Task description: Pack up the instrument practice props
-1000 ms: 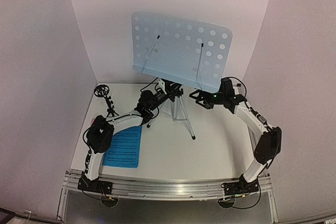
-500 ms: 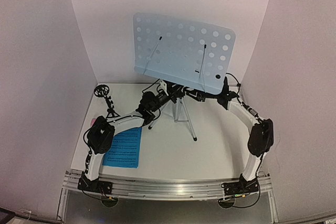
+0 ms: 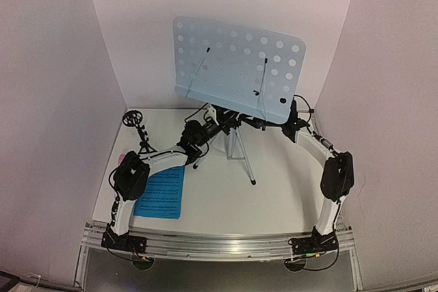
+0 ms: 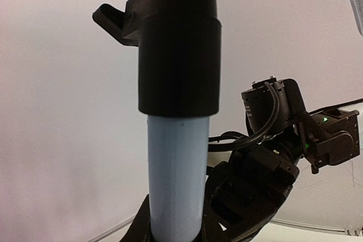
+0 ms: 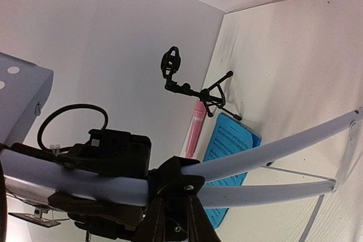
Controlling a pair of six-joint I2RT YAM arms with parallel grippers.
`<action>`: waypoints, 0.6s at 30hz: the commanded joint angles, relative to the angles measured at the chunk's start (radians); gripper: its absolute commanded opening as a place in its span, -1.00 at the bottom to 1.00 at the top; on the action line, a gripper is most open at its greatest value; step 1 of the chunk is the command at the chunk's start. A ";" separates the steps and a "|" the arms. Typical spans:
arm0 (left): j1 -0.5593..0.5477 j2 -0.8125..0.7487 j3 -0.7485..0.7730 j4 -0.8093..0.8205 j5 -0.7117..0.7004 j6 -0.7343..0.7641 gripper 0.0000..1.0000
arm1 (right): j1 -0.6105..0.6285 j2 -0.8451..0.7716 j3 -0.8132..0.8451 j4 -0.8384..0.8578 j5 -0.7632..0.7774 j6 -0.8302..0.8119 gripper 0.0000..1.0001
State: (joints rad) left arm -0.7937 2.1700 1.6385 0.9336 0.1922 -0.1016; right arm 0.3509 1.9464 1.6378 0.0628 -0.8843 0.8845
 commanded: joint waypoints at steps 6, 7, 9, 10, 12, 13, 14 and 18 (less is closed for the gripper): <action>-0.018 -0.076 -0.010 -0.007 0.004 -0.164 -1.00 | 0.017 0.074 0.068 0.023 -0.196 -0.039 -0.58; -0.018 -0.077 -0.011 -0.010 0.008 -0.165 -1.00 | 0.017 0.076 0.069 0.024 -0.205 -0.043 -0.55; -0.017 -0.079 -0.015 -0.009 0.016 -0.164 -1.00 | 0.017 0.076 0.064 0.023 -0.217 -0.050 -0.52; -0.016 -0.080 -0.017 -0.010 0.018 -0.164 -1.00 | 0.017 0.074 0.063 0.023 -0.225 -0.052 -0.53; -0.016 -0.082 -0.016 -0.015 0.016 -0.164 -1.00 | 0.016 0.064 0.051 0.024 -0.241 -0.056 -0.57; -0.016 -0.082 -0.016 -0.019 0.015 -0.163 -1.00 | 0.016 0.055 0.041 0.025 -0.246 -0.062 -0.58; -0.015 -0.083 -0.016 -0.019 0.015 -0.161 -1.00 | 0.017 0.046 0.028 0.024 -0.250 -0.070 -0.60; -0.012 -0.081 -0.012 -0.025 0.021 -0.163 -1.00 | 0.017 0.038 0.008 0.025 -0.259 -0.078 -0.76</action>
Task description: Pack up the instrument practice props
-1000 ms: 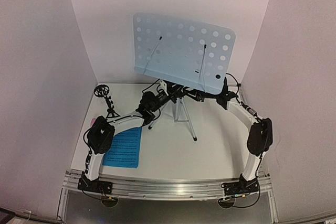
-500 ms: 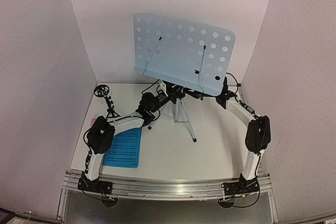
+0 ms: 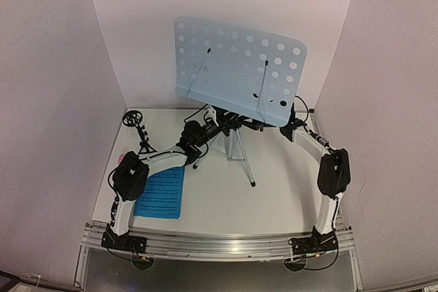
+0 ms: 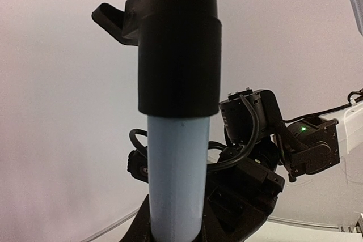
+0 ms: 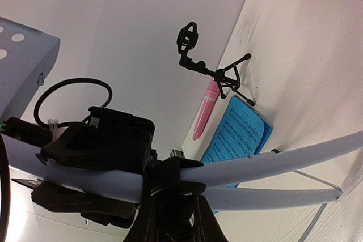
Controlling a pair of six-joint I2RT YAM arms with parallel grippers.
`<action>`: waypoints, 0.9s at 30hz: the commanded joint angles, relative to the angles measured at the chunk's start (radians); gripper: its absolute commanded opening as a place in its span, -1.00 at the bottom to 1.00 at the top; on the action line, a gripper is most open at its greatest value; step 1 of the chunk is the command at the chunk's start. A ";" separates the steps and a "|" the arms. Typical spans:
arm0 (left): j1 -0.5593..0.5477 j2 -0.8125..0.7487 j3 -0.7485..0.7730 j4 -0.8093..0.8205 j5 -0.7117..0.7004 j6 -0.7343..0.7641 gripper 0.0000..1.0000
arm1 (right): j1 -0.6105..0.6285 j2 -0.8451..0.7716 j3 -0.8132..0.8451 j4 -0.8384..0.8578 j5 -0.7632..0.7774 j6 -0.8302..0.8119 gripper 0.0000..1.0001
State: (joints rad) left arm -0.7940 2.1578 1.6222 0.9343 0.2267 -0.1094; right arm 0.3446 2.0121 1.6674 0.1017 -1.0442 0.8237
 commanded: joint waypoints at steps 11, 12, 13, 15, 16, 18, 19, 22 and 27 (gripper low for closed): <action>0.010 -0.082 0.015 -0.060 0.001 -0.202 -1.00 | 0.023 -0.063 -0.075 -0.022 -0.101 -0.312 -1.00; 0.014 -0.084 0.017 -0.061 0.002 -0.206 -1.00 | 0.023 -0.075 -0.087 -0.022 -0.075 -0.398 -1.00; 0.018 -0.086 0.019 -0.061 0.004 -0.208 -1.00 | 0.022 -0.089 -0.097 -0.022 -0.050 -0.478 -1.00; 0.021 -0.089 0.019 -0.066 0.012 -0.208 -1.00 | 0.023 -0.097 -0.092 -0.023 -0.008 -0.624 -1.00; 0.023 -0.091 0.017 -0.071 0.013 -0.209 -1.00 | 0.023 -0.099 -0.087 -0.023 0.002 -0.699 -1.00; 0.024 -0.094 0.011 -0.077 0.016 -0.220 -1.00 | 0.023 -0.109 -0.087 -0.025 0.031 -0.858 -1.00; 0.024 -0.095 0.008 -0.077 0.017 -0.225 -1.00 | 0.023 -0.117 -0.094 -0.026 0.046 -0.940 -1.00; 0.024 -0.098 0.003 -0.060 0.019 -0.233 -1.00 | 0.023 -0.158 -0.134 -0.031 0.087 -1.177 -1.00; 0.031 -0.088 0.008 -0.048 0.032 -0.236 -1.00 | 0.025 -0.196 -0.180 -0.041 0.160 -1.494 -1.00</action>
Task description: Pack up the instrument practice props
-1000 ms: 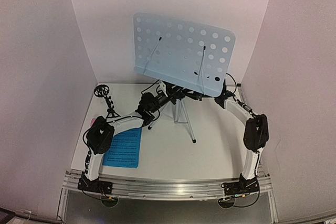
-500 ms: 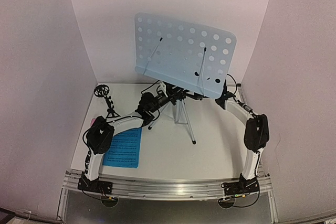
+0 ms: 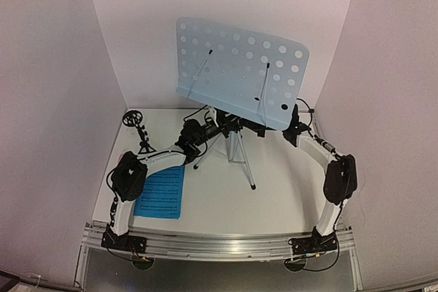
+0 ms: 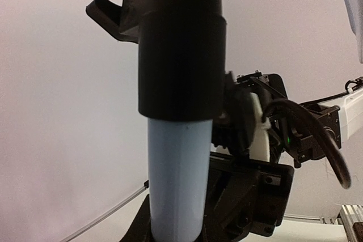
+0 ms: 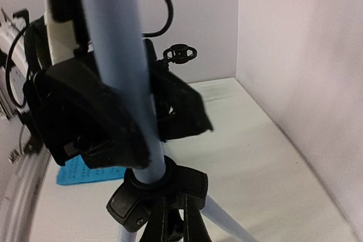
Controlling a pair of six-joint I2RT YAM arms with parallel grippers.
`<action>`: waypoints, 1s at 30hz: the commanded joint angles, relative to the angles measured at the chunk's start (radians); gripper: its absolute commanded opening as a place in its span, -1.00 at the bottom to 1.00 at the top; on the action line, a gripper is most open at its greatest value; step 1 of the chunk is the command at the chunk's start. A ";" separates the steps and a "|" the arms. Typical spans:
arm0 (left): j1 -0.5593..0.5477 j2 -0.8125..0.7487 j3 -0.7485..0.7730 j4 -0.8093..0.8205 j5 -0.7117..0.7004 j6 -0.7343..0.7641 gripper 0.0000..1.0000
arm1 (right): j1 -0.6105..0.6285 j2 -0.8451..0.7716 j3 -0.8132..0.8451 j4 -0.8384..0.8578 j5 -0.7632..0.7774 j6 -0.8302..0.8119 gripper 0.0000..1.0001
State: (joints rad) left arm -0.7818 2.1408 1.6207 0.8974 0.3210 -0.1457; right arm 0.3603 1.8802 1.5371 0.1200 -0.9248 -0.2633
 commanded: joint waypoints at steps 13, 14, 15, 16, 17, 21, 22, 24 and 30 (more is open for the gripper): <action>0.030 -0.067 0.001 -0.013 -0.054 -0.183 -1.00 | 0.041 -0.149 -0.133 -0.253 0.185 -0.728 -1.00; 0.030 -0.066 0.002 -0.015 -0.055 -0.180 -1.00 | 0.041 -0.157 -0.144 -0.252 0.189 -0.712 -1.00; 0.030 -0.066 0.002 -0.018 -0.054 -0.177 -1.00 | 0.042 -0.166 -0.152 -0.252 0.191 -0.695 -1.00; 0.030 -0.067 0.003 -0.019 -0.054 -0.173 -1.00 | 0.043 -0.179 -0.163 -0.251 0.196 -0.677 -0.99; 0.030 -0.067 0.003 -0.021 -0.053 -0.170 -1.00 | 0.043 -0.191 -0.177 -0.248 0.201 -0.657 -0.93; 0.030 -0.066 0.008 -0.025 -0.051 -0.159 -1.00 | 0.044 -0.239 -0.207 -0.196 0.204 -0.475 -0.61; 0.030 -0.066 0.009 -0.023 -0.047 -0.157 -1.00 | 0.044 -0.249 -0.207 -0.166 0.193 -0.398 -0.54; 0.031 -0.065 0.009 -0.022 -0.037 -0.152 -1.00 | 0.044 -0.273 -0.213 -0.111 0.165 -0.255 -0.34; 0.041 -0.056 0.020 -0.026 -0.013 -0.143 -1.00 | 0.044 -0.337 -0.260 -0.059 0.272 0.157 0.02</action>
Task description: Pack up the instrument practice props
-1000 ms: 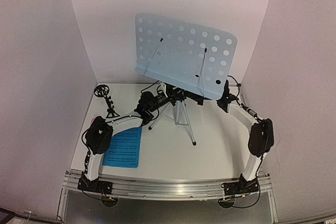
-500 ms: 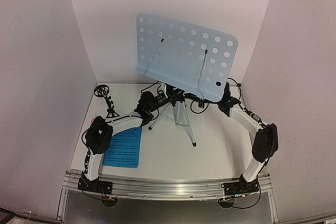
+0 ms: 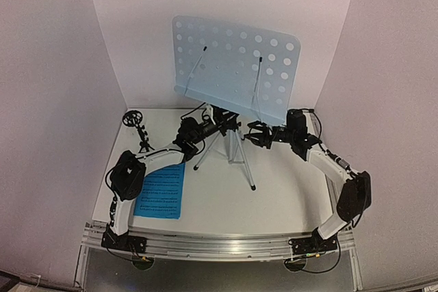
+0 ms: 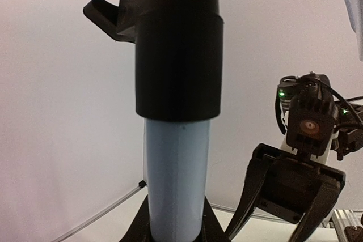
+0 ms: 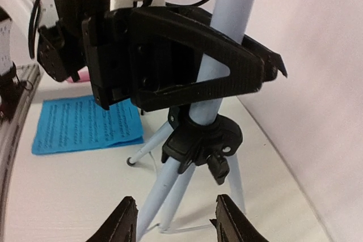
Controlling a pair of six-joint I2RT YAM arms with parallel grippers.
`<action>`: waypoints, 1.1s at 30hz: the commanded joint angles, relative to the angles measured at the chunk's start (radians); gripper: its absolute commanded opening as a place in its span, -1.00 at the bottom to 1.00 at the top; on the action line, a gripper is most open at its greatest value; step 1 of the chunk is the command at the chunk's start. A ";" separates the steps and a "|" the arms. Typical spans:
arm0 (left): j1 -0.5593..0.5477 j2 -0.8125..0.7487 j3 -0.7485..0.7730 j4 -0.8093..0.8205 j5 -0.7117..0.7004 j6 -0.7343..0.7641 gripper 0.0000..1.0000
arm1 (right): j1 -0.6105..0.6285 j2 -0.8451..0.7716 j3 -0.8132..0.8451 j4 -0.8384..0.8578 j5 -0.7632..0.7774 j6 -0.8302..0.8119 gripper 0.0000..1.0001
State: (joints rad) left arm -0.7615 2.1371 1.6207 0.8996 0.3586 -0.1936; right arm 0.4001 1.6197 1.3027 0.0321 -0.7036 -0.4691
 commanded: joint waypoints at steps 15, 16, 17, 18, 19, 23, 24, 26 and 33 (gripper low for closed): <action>0.018 -0.016 0.025 0.017 0.041 -0.027 -1.00 | -0.052 0.114 0.187 -0.026 -0.075 1.864 0.07; 0.018 -0.013 0.025 0.020 0.049 -0.020 -1.00 | -0.049 0.130 0.208 -0.025 -0.092 1.906 0.07; 0.017 -0.010 0.025 0.023 0.056 -0.015 -1.00 | -0.045 0.147 0.222 -0.024 -0.108 1.946 0.05; 0.017 -0.009 0.025 0.025 0.060 -0.012 -1.00 | -0.041 0.168 0.236 -0.023 -0.130 1.985 0.03; 0.017 -0.006 0.026 0.025 0.063 -0.010 -1.00 | -0.039 0.185 0.254 -0.023 -0.147 2.012 -0.01; 0.016 -0.007 0.031 0.024 0.060 0.002 -1.00 | -0.032 0.211 0.273 -0.026 -0.168 2.071 -0.10; 0.016 -0.008 0.031 0.023 0.057 0.006 -1.00 | -0.030 0.209 0.263 -0.026 -0.170 2.082 -0.11; 0.016 -0.008 0.034 0.015 0.046 0.013 -1.00 | -0.026 0.201 0.239 -0.026 -0.185 2.098 -0.11; 0.015 -0.003 0.036 0.018 0.046 0.007 -1.00 | -0.019 0.210 0.216 -0.032 -0.217 2.109 -0.13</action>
State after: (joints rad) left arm -0.7483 2.1372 1.6230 0.8960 0.4423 -0.1608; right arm 0.3708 1.8154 1.5123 -0.0037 -0.8847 1.6069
